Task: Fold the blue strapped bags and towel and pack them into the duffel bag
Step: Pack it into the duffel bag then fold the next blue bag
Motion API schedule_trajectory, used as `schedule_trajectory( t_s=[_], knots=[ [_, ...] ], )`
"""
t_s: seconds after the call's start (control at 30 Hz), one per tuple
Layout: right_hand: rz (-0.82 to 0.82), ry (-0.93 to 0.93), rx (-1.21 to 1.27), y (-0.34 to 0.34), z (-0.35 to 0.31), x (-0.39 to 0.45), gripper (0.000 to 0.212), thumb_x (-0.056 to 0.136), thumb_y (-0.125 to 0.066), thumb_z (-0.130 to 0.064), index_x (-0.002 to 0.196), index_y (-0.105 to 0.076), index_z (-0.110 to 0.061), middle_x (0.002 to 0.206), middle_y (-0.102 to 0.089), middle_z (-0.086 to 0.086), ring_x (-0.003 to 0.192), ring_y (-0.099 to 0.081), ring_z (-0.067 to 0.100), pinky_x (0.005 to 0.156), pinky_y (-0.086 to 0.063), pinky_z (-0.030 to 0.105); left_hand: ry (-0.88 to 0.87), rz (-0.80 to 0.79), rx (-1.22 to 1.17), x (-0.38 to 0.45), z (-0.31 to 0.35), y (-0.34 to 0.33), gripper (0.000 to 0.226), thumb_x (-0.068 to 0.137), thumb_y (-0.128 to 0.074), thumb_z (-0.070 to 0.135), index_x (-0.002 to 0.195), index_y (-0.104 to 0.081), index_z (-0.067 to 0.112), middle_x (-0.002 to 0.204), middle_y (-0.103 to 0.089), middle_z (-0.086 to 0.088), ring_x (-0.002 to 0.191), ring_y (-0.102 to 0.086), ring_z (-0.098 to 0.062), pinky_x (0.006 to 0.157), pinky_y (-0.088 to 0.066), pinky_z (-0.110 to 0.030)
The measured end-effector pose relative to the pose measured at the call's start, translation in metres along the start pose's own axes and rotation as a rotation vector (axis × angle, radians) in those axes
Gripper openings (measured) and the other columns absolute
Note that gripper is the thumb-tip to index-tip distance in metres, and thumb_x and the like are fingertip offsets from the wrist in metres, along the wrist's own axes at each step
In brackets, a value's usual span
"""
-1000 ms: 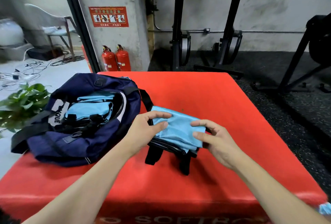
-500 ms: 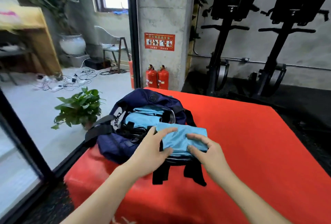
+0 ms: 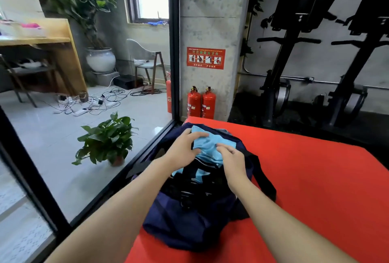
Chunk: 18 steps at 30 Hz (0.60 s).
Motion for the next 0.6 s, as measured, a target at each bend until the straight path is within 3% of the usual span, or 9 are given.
schedule_trajectory(
  t_s=[0.1,0.2,0.23,0.3,0.37,0.5,0.6],
  knots=[
    [0.038,-0.043,-0.106,0.002,0.013,0.017,0.014,0.091,-0.062,-0.026,0.094,-0.073,-0.017,0.091,-0.068,-0.015,0.085,-0.061,0.007,0.074,-0.042,0.025,-0.003,-0.009,-0.045,0.017,-0.022,-0.019,0.049,0.085,-0.068,0.001,0.124,-0.063,0.031,0.116,-0.048,0.005,0.109,-0.051,-0.006,0.094,-0.026,0.002],
    [-0.006,-0.030,-0.498,0.001,0.021,0.026,0.030,0.089,-0.056,-0.040,0.075,-0.058,-0.014,0.067,-0.056,-0.006,0.062,-0.050,0.016,0.061,-0.039,0.033,0.015,-0.014,-0.073,0.023,-0.043,-0.028,0.041,0.081,-0.069,-0.001,0.112,-0.062,0.024,0.113,-0.052,0.000,0.110,-0.049,-0.010,0.093,-0.029,-0.005],
    [-0.029,-0.009,-0.626,0.000,0.021,0.026,0.034,0.089,-0.054,-0.045,0.073,-0.056,-0.015,0.071,-0.059,-0.005,0.065,-0.053,0.017,0.063,-0.042,0.034,0.012,-0.014,-0.075,0.022,-0.047,-0.029,0.039,0.079,-0.068,-0.003,0.109,-0.061,0.021,0.111,-0.053,0.001,0.110,-0.049,-0.011,0.094,-0.030,-0.009],
    [-0.059,0.047,-0.886,-0.005,0.027,0.027,0.038,0.089,-0.051,-0.058,0.080,-0.060,-0.022,0.100,-0.064,0.001,0.094,-0.060,0.024,0.086,-0.047,0.038,-0.001,-0.003,-0.073,0.022,-0.053,-0.034,0.038,0.077,-0.066,-0.005,0.105,-0.059,0.019,0.108,-0.055,0.002,0.108,-0.048,-0.011,0.093,-0.031,-0.009],
    [-0.083,0.063,-1.071,-0.011,0.032,0.026,0.049,0.087,-0.049,-0.067,0.103,-0.061,-0.023,0.131,-0.052,0.010,0.123,-0.048,0.032,0.107,-0.035,0.045,-0.010,0.011,-0.072,0.019,-0.057,-0.036,0.039,0.077,-0.065,-0.005,0.103,-0.058,0.023,0.107,-0.055,0.001,0.106,-0.049,-0.010,0.092,-0.033,-0.010],
    [-0.083,0.145,-1.155,-0.013,0.037,0.017,0.079,0.081,-0.053,-0.072,0.141,-0.040,-0.022,0.155,-0.031,0.016,0.142,-0.029,0.034,0.117,-0.022,0.045,-0.025,0.008,-0.060,0.015,-0.062,-0.041,0.036,0.081,-0.069,0.005,0.100,-0.056,0.033,0.109,-0.056,0.001,0.107,-0.052,-0.006,0.096,-0.038,-0.019],
    [-0.130,0.164,-1.215,-0.008,0.040,0.012,0.096,0.079,-0.056,-0.071,0.155,-0.018,-0.027,0.163,-0.016,0.015,0.148,-0.018,0.033,0.120,-0.015,0.044,-0.048,-0.011,-0.047,0.012,-0.065,-0.040,0.033,0.084,-0.072,0.011,0.104,-0.058,0.034,0.115,-0.056,0.005,0.112,-0.051,-0.003,0.099,-0.035,-0.015]
  ],
)
Point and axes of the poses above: each hand's wrist, its own x-axis towards the middle knuckle, its own y-axis out of the back of the hand, z = x × y, the point moved 2 cm from there along x, towards the middle knuckle
